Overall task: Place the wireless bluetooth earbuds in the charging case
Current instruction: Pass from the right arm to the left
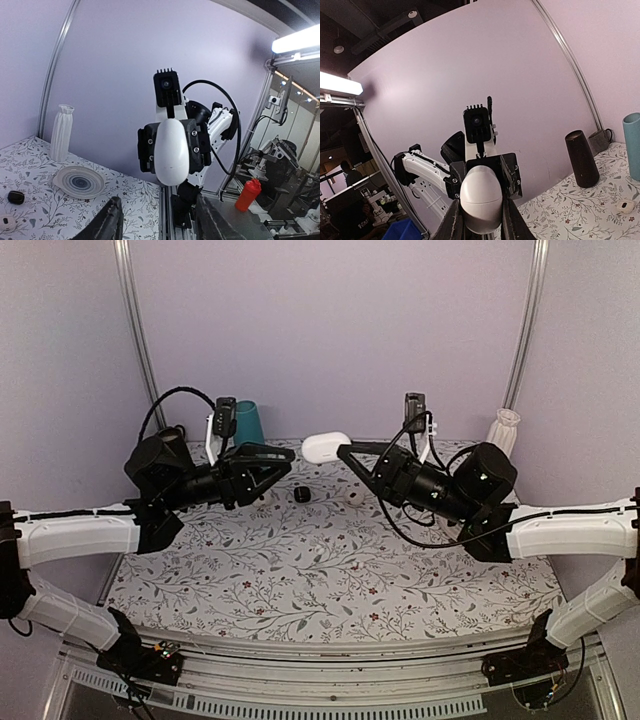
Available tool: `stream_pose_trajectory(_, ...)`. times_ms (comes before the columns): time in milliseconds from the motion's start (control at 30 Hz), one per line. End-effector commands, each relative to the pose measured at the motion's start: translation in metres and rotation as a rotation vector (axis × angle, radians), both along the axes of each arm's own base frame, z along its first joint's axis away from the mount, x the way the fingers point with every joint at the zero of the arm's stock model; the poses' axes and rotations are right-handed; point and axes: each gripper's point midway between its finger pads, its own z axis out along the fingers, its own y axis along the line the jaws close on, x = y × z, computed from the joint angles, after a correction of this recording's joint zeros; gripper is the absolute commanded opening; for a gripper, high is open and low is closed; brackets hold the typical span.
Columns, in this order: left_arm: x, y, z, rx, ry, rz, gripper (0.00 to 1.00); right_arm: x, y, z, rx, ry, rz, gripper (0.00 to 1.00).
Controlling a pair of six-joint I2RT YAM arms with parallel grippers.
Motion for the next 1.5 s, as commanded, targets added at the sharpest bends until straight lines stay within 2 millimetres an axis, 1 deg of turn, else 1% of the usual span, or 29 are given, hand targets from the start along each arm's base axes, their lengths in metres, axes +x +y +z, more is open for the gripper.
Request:
stream_pose_trajectory(0,-0.014,-0.007,0.006,-0.016,-0.088,-0.023,0.49,-0.004,0.000,0.013,0.089,-0.045,-0.025,0.02)
stream_pose_trajectory(167,-0.023,-0.012,0.013,-0.019,-0.149,-0.028,0.47,-0.012,0.012,0.010,0.085,-0.072,-0.013,0.02)
stream_pose_trajectory(300,-0.026,-0.017,0.013,-0.017,-0.174,-0.030,0.40,-0.014,0.015,0.010,0.095,-0.084,-0.031,0.02)
stream_pose_trajectory(533,-0.030,-0.018,0.020,-0.042,-0.197,-0.030,0.33,-0.013,0.014,0.008,0.115,-0.092,-0.077,0.02)
stream_pose_trajectory(700,-0.032,-0.019,0.022,-0.064,-0.203,-0.022,0.32,-0.015,0.018,0.005,0.114,-0.106,-0.081,0.02)
stream_pose_trajectory(967,-0.036,-0.014,0.032,-0.123,-0.215,-0.017,0.31,-0.017,0.021,0.000,0.109,-0.117,-0.080,0.03)
stream_pose_trajectory(1133,-0.037,-0.015,0.033,-0.124,-0.219,-0.023,0.31,-0.018,0.025,-0.003,0.097,-0.117,-0.060,0.03)
stream_pose_trajectory(1233,-0.038,-0.016,0.033,-0.123,-0.222,-0.033,0.28,-0.018,0.025,-0.003,0.099,-0.112,-0.059,0.03)
stream_pose_trajectory(1467,-0.038,-0.017,0.033,-0.131,-0.215,-0.039,0.27,-0.019,0.028,-0.007,0.086,-0.113,-0.051,0.03)
